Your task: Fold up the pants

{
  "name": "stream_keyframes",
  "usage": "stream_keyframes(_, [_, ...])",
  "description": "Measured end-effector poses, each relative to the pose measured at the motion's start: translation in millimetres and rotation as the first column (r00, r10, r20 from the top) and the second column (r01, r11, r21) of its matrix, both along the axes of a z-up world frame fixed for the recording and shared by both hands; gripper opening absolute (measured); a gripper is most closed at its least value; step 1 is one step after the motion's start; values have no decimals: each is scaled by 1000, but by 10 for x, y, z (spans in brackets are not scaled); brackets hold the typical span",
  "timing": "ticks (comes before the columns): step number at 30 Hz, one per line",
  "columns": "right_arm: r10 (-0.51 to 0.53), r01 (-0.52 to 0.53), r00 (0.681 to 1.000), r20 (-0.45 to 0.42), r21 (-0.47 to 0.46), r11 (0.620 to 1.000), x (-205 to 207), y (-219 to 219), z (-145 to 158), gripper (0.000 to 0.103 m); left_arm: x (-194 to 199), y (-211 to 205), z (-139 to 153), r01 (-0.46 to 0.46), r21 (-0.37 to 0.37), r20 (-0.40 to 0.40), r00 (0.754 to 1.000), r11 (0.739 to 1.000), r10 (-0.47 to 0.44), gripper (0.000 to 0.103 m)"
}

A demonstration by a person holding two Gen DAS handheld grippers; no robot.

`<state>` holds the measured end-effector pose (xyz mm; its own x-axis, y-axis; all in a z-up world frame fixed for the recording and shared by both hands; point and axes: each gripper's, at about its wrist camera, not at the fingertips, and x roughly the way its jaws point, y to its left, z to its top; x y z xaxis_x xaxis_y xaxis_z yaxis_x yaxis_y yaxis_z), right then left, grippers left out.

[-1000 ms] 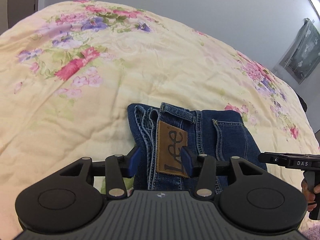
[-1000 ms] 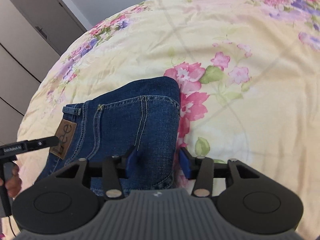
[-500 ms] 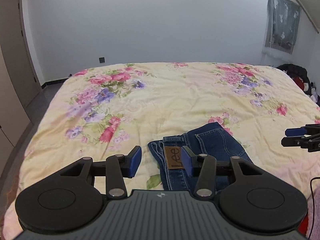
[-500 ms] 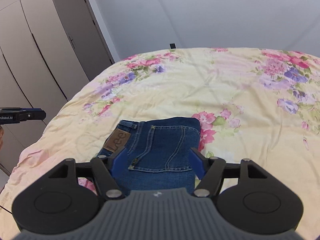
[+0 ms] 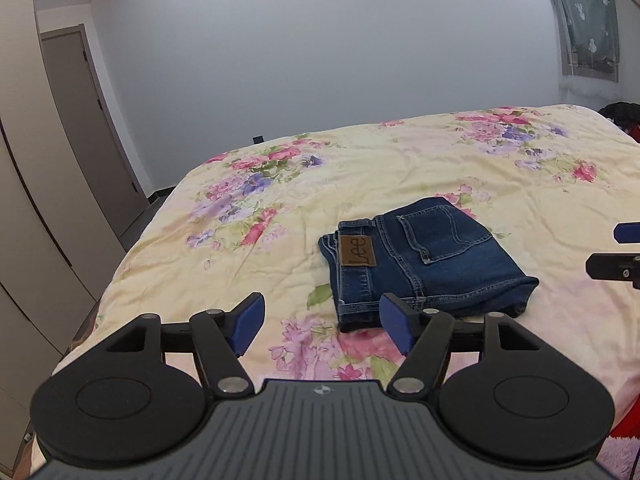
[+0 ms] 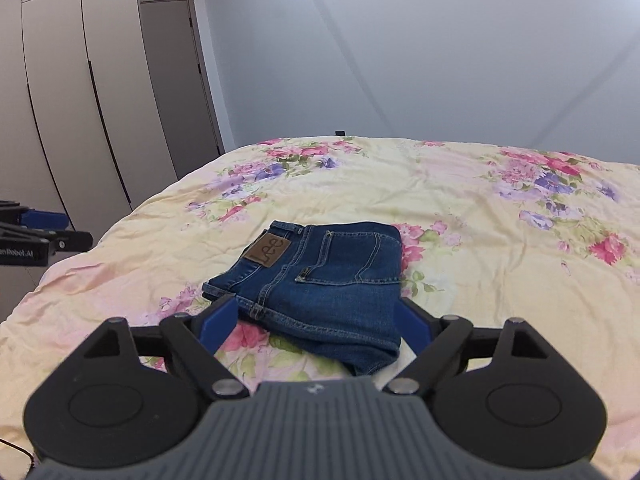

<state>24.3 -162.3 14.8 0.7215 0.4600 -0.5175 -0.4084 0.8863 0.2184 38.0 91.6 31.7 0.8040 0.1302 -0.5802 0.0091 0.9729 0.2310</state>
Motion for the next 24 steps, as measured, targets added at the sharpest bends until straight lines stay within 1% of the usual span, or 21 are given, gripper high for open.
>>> stream_keyframes(2, [-26, 26, 1000, 5, -12, 1000, -81, 32, -69, 82, -4, -84, -73, -20, -45, -4, 1000, 999, 19, 81])
stream_keyframes(4, [-45, 45, 999, 7, -31, 999, -124, 56, -143, 82, -18, -145, -163, -38, -117, -15, 999, 992, 36, 81])
stream_keyframes(6, [-63, 62, 998, -13, -59, 996, -136, 77, -233, 82, -28, -201, -262, -64, -153, -26, 998, 986, 61, 81])
stream_keyframes(8, [-90, 88, 995, -38, -59, 994, -131, 72, -314, 82, -39, -250, -352, -83, -171, -29, 996, 982, 79, 83])
stream_keyframes(10, [-98, 95, 994, -55, -51, 994, -128, 77, -387, 82, -21, -324, -477, -88, -152, -49, 996, 984, 81, 84])
stream_keyframes(12, [-99, 94, 993, -64, -75, 993, -111, 129, -468, 82, 4, -392, -585, -91, -121, -80, 993, 988, 81, 84])
stream_keyframes(13, [-97, 91, 993, -63, -92, 992, -109, 159, -503, 82, 1, -406, -626, -91, -119, -93, 992, 989, 81, 84])
stream_keyframes(15, [-91, 84, 994, -62, -112, 990, -110, 201, -558, 82, -2, -400, -682, -97, -131, -111, 990, 987, 83, 84])
stream_keyframes(18, [-88, 80, 994, -73, -101, 992, -108, 218, -601, 82, -17, -391, -714, -104, -147, -125, 988, 984, 86, 84])
stream_keyframes(24, [-74, 68, 996, -53, -101, 992, -139, 257, -585, 82, -39, -396, -711, -111, -155, -131, 987, 982, 90, 84])
